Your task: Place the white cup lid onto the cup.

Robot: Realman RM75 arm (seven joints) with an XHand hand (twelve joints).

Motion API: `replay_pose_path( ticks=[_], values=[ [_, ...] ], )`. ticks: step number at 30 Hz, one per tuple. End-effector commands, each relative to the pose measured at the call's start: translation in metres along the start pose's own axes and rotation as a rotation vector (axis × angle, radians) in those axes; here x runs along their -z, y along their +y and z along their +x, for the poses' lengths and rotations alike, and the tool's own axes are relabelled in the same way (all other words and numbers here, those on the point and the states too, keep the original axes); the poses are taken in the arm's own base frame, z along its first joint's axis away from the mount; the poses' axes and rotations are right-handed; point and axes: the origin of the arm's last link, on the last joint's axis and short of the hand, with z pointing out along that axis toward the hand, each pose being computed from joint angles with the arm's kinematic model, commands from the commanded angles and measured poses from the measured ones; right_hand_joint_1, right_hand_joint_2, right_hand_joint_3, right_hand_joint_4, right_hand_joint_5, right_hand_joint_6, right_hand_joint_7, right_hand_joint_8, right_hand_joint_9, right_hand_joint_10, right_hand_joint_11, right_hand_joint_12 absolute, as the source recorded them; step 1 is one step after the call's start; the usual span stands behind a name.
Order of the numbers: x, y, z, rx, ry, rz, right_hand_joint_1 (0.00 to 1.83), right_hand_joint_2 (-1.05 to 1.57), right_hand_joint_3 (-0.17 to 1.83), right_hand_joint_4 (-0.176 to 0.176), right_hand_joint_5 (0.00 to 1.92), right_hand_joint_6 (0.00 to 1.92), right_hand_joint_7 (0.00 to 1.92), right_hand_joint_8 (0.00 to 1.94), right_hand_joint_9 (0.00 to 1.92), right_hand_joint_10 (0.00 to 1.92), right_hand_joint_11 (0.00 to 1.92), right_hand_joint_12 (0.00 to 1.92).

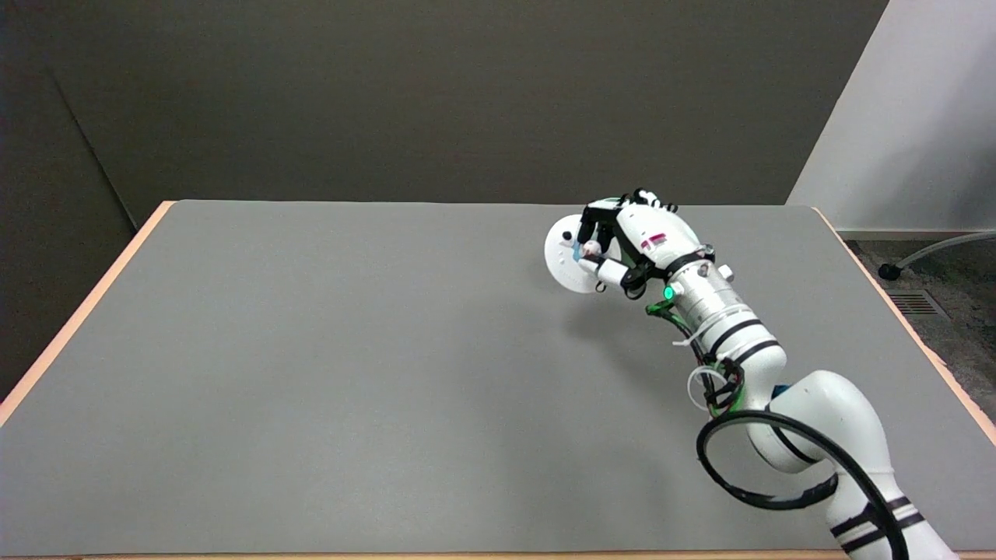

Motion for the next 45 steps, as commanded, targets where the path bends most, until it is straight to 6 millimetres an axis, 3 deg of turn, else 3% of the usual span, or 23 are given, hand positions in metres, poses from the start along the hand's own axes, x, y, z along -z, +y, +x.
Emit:
replay_pose_path(
  ticks=[1,12,20,33,45],
  values=[
    [-0.035,0.025,0.036,0.062,0.076,-0.043,1.14,1.20,0.12,0.041,0.71,1.38,0.74,1.40,0.45,1.16,0.00,1.53],
    [-0.038,0.045,0.043,0.079,0.086,-0.096,1.14,1.20,0.12,0.041,0.72,1.36,0.74,1.39,0.46,1.15,0.00,1.51],
    [-0.051,0.053,0.051,0.095,0.102,-0.112,1.14,1.20,0.10,0.041,0.72,1.37,0.73,1.40,0.47,1.16,0.00,1.52],
    [-0.074,0.051,0.051,0.104,0.087,-0.095,1.13,1.21,0.10,0.043,0.71,1.39,0.72,1.41,0.45,1.15,0.00,1.51],
    [-0.076,0.054,0.048,0.102,0.079,-0.107,1.13,1.21,0.10,0.043,0.71,1.39,0.72,1.41,0.45,1.14,0.00,1.52]
  ],
)
